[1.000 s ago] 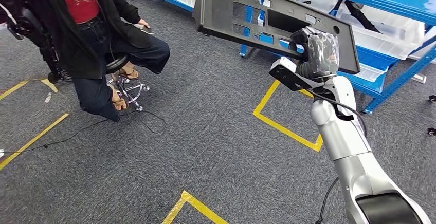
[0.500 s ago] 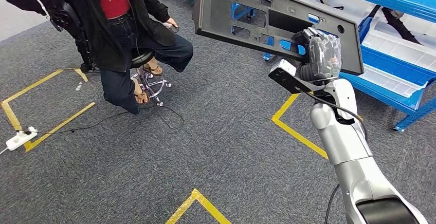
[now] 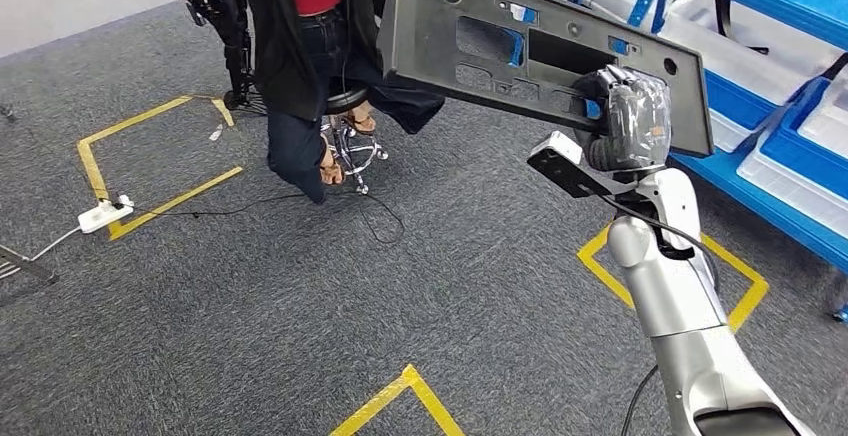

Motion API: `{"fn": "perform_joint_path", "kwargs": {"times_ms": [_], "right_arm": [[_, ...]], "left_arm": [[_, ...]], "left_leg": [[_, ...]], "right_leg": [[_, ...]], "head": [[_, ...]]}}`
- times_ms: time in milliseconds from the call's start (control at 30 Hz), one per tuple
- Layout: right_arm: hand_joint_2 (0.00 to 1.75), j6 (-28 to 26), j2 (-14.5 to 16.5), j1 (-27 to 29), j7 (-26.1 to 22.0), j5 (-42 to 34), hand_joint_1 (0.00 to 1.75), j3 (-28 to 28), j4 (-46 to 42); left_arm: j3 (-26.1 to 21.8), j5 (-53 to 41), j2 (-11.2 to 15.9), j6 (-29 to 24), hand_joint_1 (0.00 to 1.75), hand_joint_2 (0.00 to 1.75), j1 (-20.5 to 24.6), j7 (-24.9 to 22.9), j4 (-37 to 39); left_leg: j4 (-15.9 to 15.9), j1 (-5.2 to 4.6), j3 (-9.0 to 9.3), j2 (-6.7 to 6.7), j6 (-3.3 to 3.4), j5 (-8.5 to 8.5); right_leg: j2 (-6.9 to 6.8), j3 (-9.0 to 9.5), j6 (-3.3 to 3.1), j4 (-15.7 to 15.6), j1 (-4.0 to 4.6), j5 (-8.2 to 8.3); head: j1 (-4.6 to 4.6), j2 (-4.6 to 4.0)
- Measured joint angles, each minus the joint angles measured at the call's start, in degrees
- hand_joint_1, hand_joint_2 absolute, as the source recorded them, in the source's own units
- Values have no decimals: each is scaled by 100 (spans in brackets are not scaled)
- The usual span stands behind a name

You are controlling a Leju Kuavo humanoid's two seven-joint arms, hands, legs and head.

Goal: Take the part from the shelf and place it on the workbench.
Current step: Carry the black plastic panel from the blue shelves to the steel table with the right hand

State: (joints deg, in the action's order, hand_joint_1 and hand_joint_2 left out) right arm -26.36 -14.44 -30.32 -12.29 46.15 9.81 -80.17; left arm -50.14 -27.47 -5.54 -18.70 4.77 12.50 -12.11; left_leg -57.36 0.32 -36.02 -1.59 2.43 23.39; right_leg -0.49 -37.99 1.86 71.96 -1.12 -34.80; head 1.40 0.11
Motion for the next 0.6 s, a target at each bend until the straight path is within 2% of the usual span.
{"fn": "perform_joint_path", "kwargs": {"times_ms": [33,67,100,133,167,200,233,300,333,400,433,467,500,533,567,600], "right_arm": [[175,3,11,35,-3,14,175,-30,0],[175,7,27,62,-10,35,175,-55,0],[175,10,45,78,-19,56,175,-76,0],[175,13,64,85,-30,72,175,-94,0],[175,15,84,85,-41,86,175,-106,1],[175,19,101,84,-51,93,175,-113,1],[175,24,119,85,-61,97,175,-117,1],[175,35,165,85,-69,102,175,-118,2],[175,38,191,79,-72,103,175,-117,0],[175,42,231,69,-74,105,175,-119,-9],[175,43,241,68,-75,101,175,-125,-14],[175,44,244,75,-75,95,175,-136,-16],[175,44,243,84,-75,87,175,-150,-16],[175,44,244,96,-75,83,175,-165,-16],[175,44,244,106,-76,81,175,-179,-15],[175,44,246,114,-78,81,175,-194,-16]], "left_arm": [[0,-3,2,-2,0,175,1,-1,0],[0,-4,2,-7,0,175,0,-2,0],[-1,-4,1,-13,0,175,0,-5,0],[-1,-4,1,-22,0,175,0,-8,0],[-2,-4,4,-34,0,175,0,-11,0],[-3,-4,8,-46,0,175,-1,-13,0],[-4,-4,13,-56,0,175,-4,-14,0],[-14,-4,20,-67,0,175,-20,-15,0],[-24,-4,24,-69,0,175,-31,-15,1],[-44,-4,28,-61,0,175,-41,-4,1],[-50,-4,28,-45,0,175,-40,12,1],[-55,-3,26,-22,0,175,-36,35,1],[-60,-3,23,-1,0,175,-34,60,1],[-64,-2,21,24,0,175,-33,81,1],[-68,-3,19,41,0,175,-34,100,1],[-69,-4,19,54,0,175,-35,117,1]], "left_leg": [[-3,-1,1,-79,2,1],[-9,-1,3,-159,1,3],[-21,2,4,-235,-4,6],[-40,6,1,-308,-17,14],[-67,-1,-8,-375,-40,27],[-89,-8,-19,-435,-68,38],[-101,-15,-33,-486,-99,41],[-85,-15,-54,-564,-156,24],[-94,-14,-64,-513,-181,31],[-357,-16,-182,-233,-228,207],[-675,-12,-322,-59,-250,387],[-1082,-2,-514,45,-271,588],[-1473,13,-704,89,-286,749],[-1726,23,-829,105,-292,820],[-1759,28,-846,114,-291,781],[-1560,30,-741,132,-280,648]], "right_leg": [[17,-135,22,190,1,-19],[29,-164,66,156,0,59],[48,-82,122,-104,-10,215],[117,79,180,-508,-34,410],[197,237,206,-876,-47,572],[255,357,197,-1137,-57,684],[291,421,163,-1268,-55,740],[209,441,60,-1286,-43,767],[166,450,22,-1293,-53,779],[76,474,-71,-1312,-75,790],[27,483,-109,-1315,-61,785],[-29,488,-142,-1314,-42,776],[-88,492,-158,-1313,-23,768],[-150,496,-165,-1313,-8,762],[-209,500,-171,-1313,2,756],[-264,507,-176,-1312,10,751]], "head": [[-1,0],[-1,0],[-1,0],[0,0],[2,0],[1,0],[-2,0],[-8,0],[-9,0],[-35,0],[-47,0],[-59,0],[-58,0],[-57,0],[-58,0],[-59,0]]}}
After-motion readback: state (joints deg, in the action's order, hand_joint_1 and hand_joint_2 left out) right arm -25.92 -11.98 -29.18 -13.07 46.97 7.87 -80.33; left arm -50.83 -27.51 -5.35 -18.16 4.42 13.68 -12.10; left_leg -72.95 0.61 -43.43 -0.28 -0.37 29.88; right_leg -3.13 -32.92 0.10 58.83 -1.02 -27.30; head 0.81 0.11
